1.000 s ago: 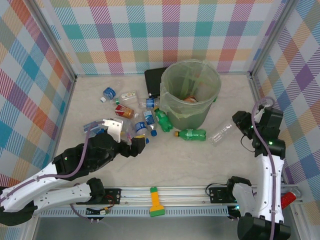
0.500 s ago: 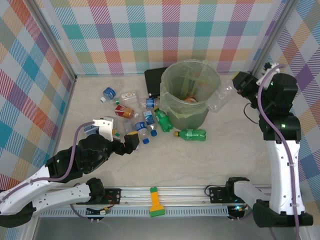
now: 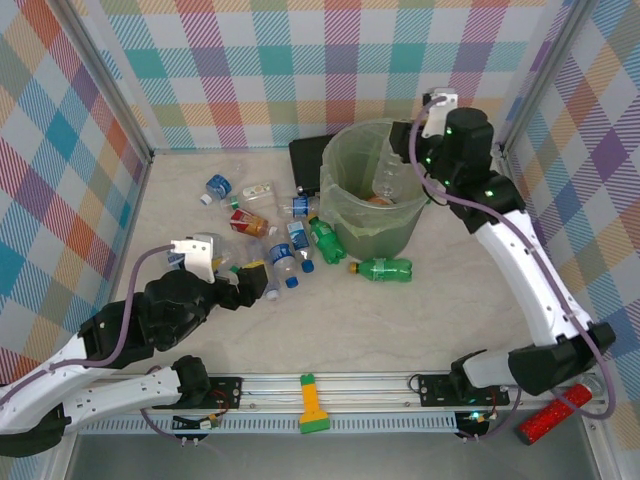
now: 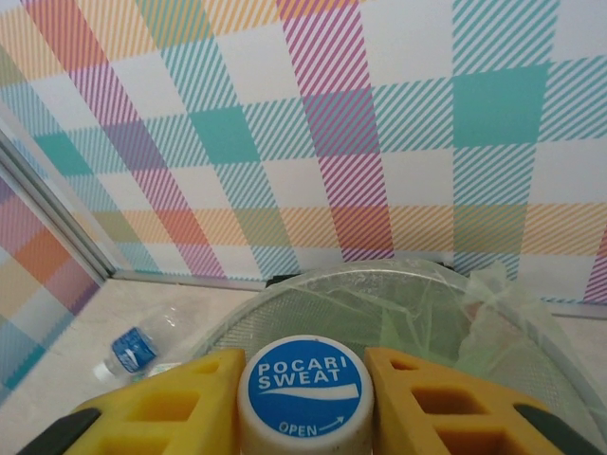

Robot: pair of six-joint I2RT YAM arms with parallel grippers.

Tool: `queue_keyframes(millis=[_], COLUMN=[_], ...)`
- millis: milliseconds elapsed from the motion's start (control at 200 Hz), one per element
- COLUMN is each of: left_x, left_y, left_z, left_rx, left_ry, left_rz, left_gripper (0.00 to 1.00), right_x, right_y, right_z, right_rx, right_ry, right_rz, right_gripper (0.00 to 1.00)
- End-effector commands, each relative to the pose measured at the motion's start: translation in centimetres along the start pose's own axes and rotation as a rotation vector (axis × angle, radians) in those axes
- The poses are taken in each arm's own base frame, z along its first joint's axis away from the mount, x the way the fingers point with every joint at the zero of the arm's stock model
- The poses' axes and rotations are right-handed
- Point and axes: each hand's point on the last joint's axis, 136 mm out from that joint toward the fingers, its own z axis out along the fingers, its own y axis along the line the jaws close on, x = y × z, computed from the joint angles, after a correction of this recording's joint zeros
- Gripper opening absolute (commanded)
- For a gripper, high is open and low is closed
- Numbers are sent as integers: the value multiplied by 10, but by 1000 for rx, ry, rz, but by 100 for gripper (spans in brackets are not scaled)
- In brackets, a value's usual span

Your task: Put the plastic bottles in the bin

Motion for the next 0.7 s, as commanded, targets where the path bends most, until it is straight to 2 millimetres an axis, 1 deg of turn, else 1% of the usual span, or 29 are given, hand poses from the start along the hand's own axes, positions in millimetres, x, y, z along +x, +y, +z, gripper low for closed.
queue_keyframes(millis=[0,100,160,235,300,500,695], left_x=[-10,-10,-9,-9,-8,-9,-7], left_y=[5,6,5,6,5,2,1], left_z=[-11,-12,-12,-12,-11,-9,-7], left_rx=[-6,-7,-4,-6,-6,2,3], left_ry=[-23,-21,-18,-18,-16,-13,-8], left_rz=[-12,-13,-11,-10,-9,-6,-4], left_gripper=[100,100,100,99,100,100,100], right_x=[-31,-19,-8,6,14,22,23], right_y=[9,14,15,19,21,20,20], right_z=[2,15,21,23,24,23,22], right_rx=[0,-4,-6,-20,-26,-26,-26], right_ry=[-110,-88,-62,-37,-33,-17,-13], right_rz=[-90,-125,-129,-132,-138,-136,-129], right_gripper=[35,35,35,36,36,38,38])
